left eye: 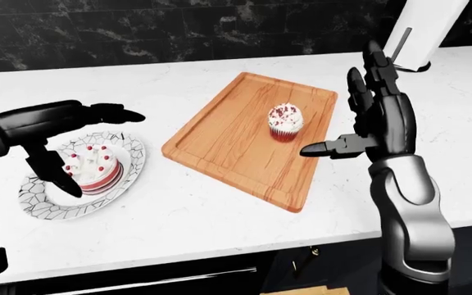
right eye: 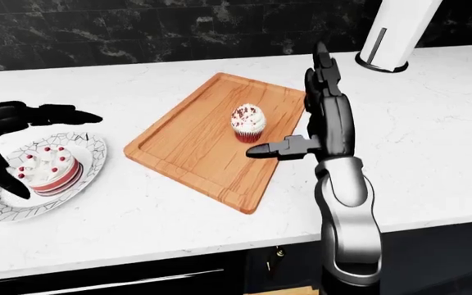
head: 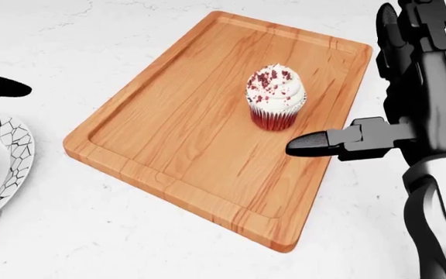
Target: Move the dessert items from the plate to the tray.
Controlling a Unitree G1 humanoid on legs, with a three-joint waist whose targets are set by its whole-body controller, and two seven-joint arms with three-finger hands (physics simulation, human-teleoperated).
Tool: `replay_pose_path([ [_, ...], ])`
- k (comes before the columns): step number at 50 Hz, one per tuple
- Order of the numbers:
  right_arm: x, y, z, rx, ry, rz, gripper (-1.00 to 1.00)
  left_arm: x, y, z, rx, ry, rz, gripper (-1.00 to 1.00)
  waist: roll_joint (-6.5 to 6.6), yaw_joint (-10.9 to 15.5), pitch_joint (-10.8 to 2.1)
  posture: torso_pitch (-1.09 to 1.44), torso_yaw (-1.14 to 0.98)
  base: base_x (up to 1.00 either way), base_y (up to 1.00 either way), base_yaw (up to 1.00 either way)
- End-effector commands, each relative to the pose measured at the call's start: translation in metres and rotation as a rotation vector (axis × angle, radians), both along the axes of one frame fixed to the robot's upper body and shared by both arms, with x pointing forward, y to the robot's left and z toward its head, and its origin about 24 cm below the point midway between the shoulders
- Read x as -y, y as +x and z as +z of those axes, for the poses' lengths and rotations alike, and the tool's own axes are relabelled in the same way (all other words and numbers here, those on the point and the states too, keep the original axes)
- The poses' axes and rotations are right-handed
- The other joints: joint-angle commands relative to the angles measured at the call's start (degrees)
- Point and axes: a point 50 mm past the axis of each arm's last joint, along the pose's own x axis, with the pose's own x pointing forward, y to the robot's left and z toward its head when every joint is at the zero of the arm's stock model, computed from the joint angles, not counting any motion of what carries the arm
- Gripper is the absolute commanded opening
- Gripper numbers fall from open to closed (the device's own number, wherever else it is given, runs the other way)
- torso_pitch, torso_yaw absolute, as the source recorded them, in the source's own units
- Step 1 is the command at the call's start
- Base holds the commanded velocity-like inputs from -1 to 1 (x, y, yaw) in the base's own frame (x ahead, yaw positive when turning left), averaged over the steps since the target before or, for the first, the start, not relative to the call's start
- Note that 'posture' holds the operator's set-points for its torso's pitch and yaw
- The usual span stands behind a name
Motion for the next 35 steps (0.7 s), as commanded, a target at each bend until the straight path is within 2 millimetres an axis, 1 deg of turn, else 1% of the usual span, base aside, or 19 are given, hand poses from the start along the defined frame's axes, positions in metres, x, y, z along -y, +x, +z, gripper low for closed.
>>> replay_pose_path([
  [1,-0.001,-0.006,0.016,0.089,-0.009,0.004,1.00,0.000,-0.006,0.018,0.092,0.013,-0.003,0.60,0.35,0.0,-1.39,0.00,0.00,0.00,0.00,0.00],
  [4,-0.002,-0.005,0.017,0.089,-0.011,0.005,1.00,0.000,-0.006,0.018,0.092,0.017,-0.004,0.56,0.37,0.0,-1.36,0.00,0.00,0.00,0.00,0.00],
  [5,-0.002,-0.005,0.017,0.089,-0.010,0.006,1.00,0.001,-0.006,0.019,0.090,0.016,-0.003,0.49,0.38,0.0,-1.37,0.00,0.00,0.00,0.00,0.00],
  [7,-0.002,-0.004,0.017,0.088,-0.011,0.005,1.00,0.002,-0.006,0.018,0.088,0.014,-0.005,0.48,0.38,0.0,-1.37,0.00,0.00,0.00,0.00,0.00],
  [9,-0.003,-0.004,0.018,0.089,-0.012,0.008,1.00,0.002,-0.005,0.017,0.088,0.016,-0.002,0.42,0.37,0.0,-1.34,0.00,0.00,0.00,0.00,0.00],
  [11,-0.002,-0.005,0.018,0.089,-0.012,0.006,1.00,0.001,-0.005,0.017,0.091,0.015,-0.001,0.40,0.38,0.0,-1.38,0.00,0.00,0.00,0.00,0.00],
  [12,-0.002,-0.005,0.016,0.087,-0.012,0.005,1.00,0.001,-0.006,0.016,0.081,0.021,0.003,0.25,0.40,0.0,-1.38,0.00,0.00,0.00,0.00,0.00],
  [21,-0.002,-0.006,0.015,0.086,-0.010,0.004,1.00,0.000,-0.007,0.015,0.079,0.021,0.004,0.25,0.47,0.0,-1.36,0.00,0.00,0.00,0.00,0.00],
  [25,-0.002,-0.006,0.014,0.085,-0.009,0.005,1.00,-0.001,-0.008,0.010,0.067,0.020,0.002,0.23,0.48,0.0,-1.35,0.00,0.00,0.00,0.00,0.00],
  [26,-0.002,-0.006,0.015,0.086,-0.009,0.005,1.00,-0.001,-0.007,0.011,0.076,0.018,0.003,0.16,0.50,0.0,-1.37,0.00,0.00,0.00,0.00,0.00],
  [35,-0.002,-0.006,0.016,0.088,-0.012,0.005,1.00,-0.003,-0.006,0.003,0.064,0.017,0.003,0.17,0.52,0.0,-1.42,0.00,0.00,0.00,0.00,0.00],
])
